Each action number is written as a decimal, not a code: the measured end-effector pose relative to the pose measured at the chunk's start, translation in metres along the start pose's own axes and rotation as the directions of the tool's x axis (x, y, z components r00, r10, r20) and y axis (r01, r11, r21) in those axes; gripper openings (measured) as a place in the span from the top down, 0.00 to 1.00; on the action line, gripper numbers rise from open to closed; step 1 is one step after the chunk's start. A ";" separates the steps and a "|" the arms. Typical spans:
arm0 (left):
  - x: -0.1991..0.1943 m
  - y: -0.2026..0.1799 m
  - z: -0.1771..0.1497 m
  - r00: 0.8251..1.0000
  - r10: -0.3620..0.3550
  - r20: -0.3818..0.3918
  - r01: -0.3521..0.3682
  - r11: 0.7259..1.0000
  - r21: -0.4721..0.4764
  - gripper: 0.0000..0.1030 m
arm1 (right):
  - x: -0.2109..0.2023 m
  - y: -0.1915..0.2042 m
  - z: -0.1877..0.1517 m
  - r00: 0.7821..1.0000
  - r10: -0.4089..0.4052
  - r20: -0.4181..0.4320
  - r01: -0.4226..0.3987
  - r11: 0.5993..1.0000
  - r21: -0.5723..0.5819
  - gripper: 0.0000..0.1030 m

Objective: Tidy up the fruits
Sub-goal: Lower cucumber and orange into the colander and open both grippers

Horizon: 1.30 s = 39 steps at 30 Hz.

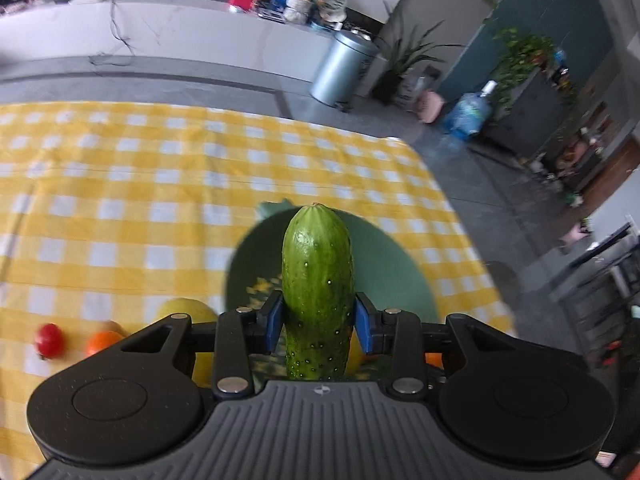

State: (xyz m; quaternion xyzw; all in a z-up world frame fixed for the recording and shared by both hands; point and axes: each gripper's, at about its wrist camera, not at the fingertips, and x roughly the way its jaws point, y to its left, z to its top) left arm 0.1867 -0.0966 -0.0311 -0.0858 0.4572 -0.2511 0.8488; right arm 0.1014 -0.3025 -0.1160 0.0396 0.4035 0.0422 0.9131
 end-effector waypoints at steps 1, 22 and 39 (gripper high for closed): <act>0.002 0.002 0.000 1.000 0.018 -0.007 -0.018 1.000 -0.008 0.60 | 0.001 0.000 0.000 1.000 0.001 -0.002 -0.001 1.000 -0.001 0.61; 0.019 0.009 -0.001 0.992 0.130 0.007 -0.130 0.991 0.010 0.40 | 0.029 0.016 0.002 0.992 0.010 -0.127 -0.020 0.996 -0.082 0.60; -0.009 0.001 -0.012 0.994 0.106 0.033 -0.109 0.992 0.069 0.32 | 0.022 0.024 0.004 0.994 -0.008 -0.107 -0.002 0.996 -0.092 0.38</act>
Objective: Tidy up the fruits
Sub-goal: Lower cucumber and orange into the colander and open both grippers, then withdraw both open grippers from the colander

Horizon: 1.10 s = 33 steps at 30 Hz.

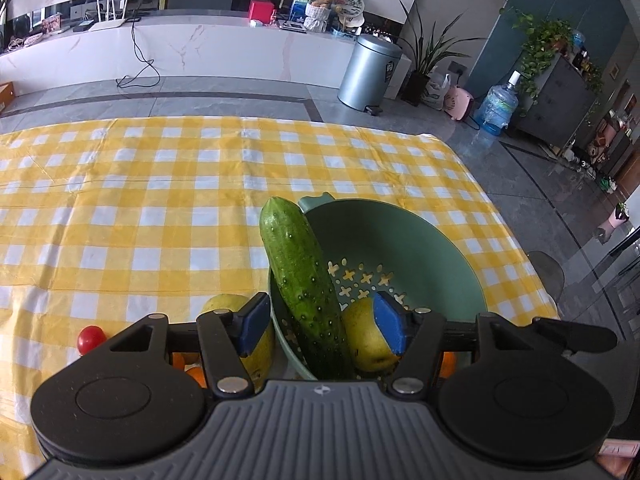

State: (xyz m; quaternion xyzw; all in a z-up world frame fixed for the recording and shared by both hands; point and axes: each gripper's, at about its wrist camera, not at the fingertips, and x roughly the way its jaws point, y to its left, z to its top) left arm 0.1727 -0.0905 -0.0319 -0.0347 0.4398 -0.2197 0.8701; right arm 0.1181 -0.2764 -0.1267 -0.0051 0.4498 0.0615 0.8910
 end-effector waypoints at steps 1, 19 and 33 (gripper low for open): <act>-0.003 0.000 -0.001 1.000 -0.001 0.002 0.001 1.000 0.003 0.32 | -0.002 0.001 0.000 1.000 -0.001 0.003 0.001 1.000 0.002 0.38; -0.056 0.000 -0.029 0.996 0.079 0.050 -0.086 0.985 0.153 0.32 | -0.052 0.042 -0.033 0.981 0.026 0.193 -0.057 0.986 0.156 0.38; -0.081 0.048 -0.063 0.995 0.052 0.084 -0.063 0.989 0.136 0.28 | -0.053 0.085 -0.061 0.970 -0.002 0.244 -0.056 0.972 0.230 0.38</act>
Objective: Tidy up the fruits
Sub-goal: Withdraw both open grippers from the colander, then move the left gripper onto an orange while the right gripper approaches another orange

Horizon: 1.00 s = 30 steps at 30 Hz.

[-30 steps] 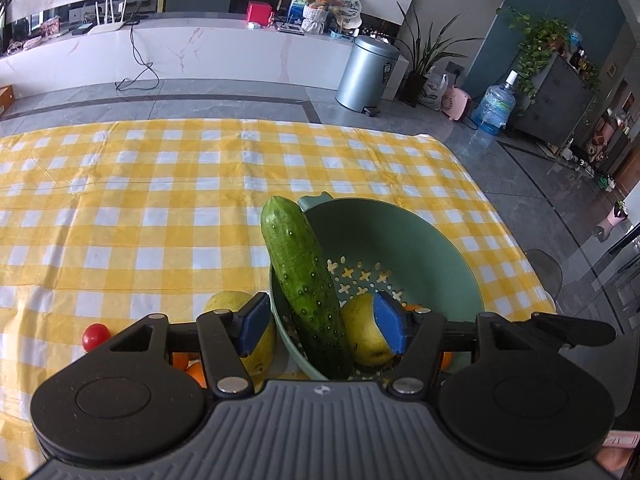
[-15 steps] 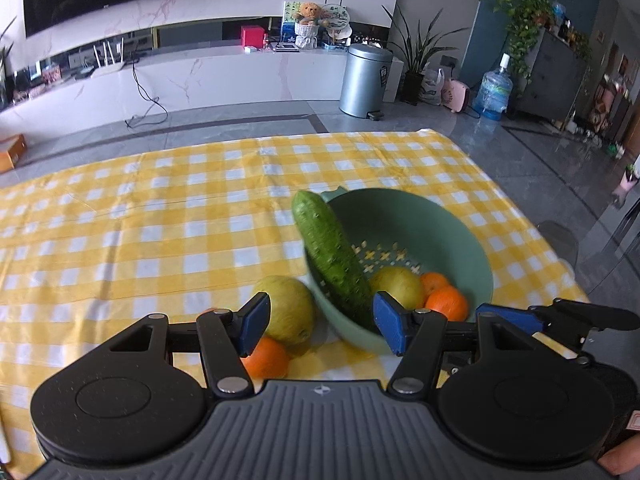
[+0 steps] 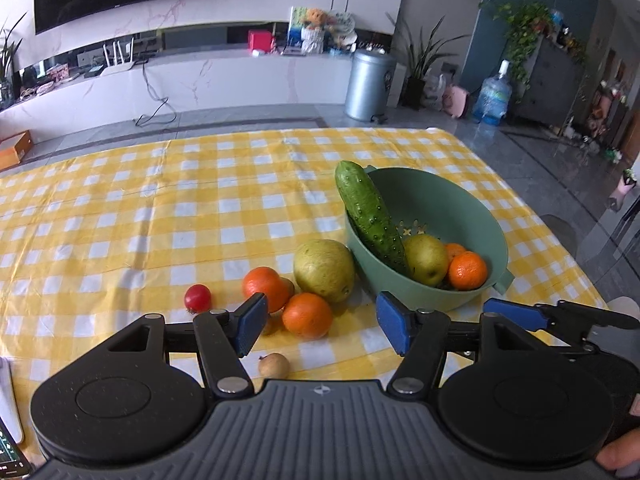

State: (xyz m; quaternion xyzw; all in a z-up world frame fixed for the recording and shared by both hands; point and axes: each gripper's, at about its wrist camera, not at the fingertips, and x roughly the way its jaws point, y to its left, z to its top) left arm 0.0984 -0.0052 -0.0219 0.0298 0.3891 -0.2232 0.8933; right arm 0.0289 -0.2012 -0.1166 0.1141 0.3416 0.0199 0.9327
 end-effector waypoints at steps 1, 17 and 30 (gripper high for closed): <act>-0.002 0.004 -0.003 1.000 0.002 0.001 -0.002 1.000 -0.001 0.28 | 0.002 0.003 -0.002 1.000 0.001 -0.004 -0.001 1.000 -0.005 0.38; 0.015 0.052 -0.019 0.999 -0.031 -0.042 0.025 0.991 -0.130 0.30 | 0.031 0.030 -0.015 1.000 0.008 -0.014 -0.009 0.998 -0.055 0.46; 0.052 0.060 -0.013 0.998 -0.066 -0.010 0.062 0.974 -0.217 0.43 | 0.069 0.017 -0.005 0.998 0.050 -0.041 -0.045 0.990 0.132 0.52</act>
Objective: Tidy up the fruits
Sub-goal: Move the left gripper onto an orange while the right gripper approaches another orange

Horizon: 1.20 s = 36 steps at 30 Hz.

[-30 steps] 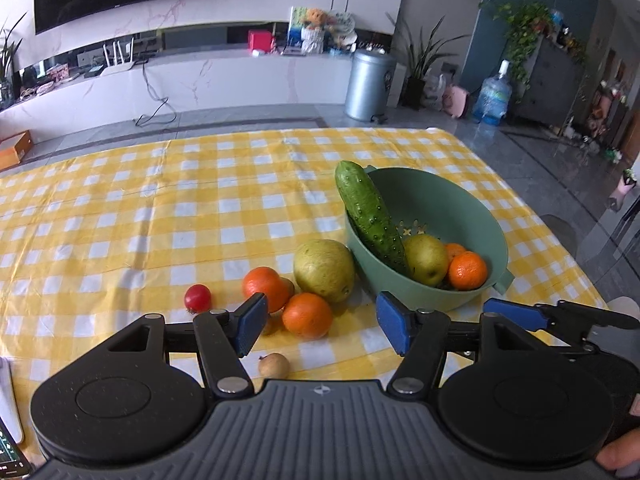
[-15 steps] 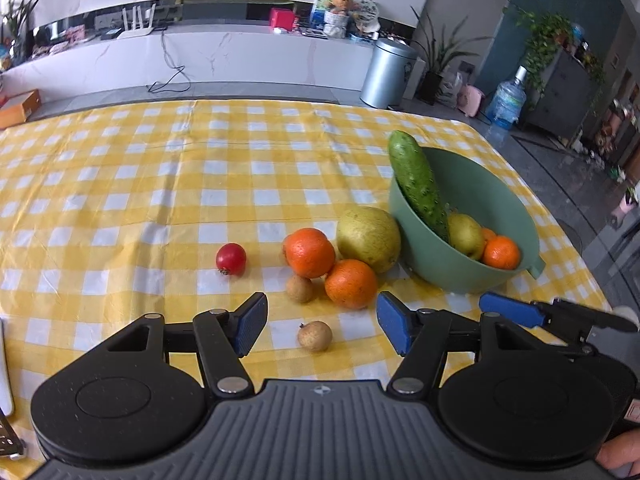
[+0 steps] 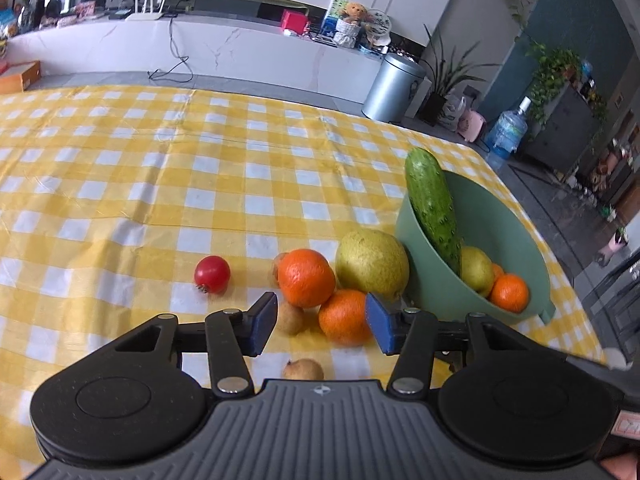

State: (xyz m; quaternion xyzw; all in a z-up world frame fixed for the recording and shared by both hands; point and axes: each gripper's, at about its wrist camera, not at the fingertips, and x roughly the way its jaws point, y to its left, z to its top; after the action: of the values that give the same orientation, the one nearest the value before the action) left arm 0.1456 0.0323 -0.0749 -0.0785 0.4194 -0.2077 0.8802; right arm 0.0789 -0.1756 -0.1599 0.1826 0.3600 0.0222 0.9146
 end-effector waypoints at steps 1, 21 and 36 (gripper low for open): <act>0.004 0.002 0.001 1.000 0.002 -0.002 -0.002 1.000 -0.013 0.44 | 0.002 -0.001 0.001 1.000 0.002 0.002 -0.002 1.000 0.021 0.52; 0.044 0.019 0.006 0.999 -0.036 -0.005 0.035 0.991 -0.131 0.57 | 0.040 0.010 -0.004 0.992 0.123 -0.001 -0.123 0.991 0.049 0.52; 0.037 0.011 0.003 1.000 -0.023 0.014 0.023 0.998 -0.063 0.59 | 0.052 0.012 -0.006 0.993 0.121 -0.014 -0.121 0.993 0.011 0.59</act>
State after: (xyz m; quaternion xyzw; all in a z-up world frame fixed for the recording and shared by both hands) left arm 0.1722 0.0262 -0.1024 -0.1124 0.4187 -0.2040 0.8777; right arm 0.1143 -0.1537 -0.1938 0.2087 0.3553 0.0769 0.9079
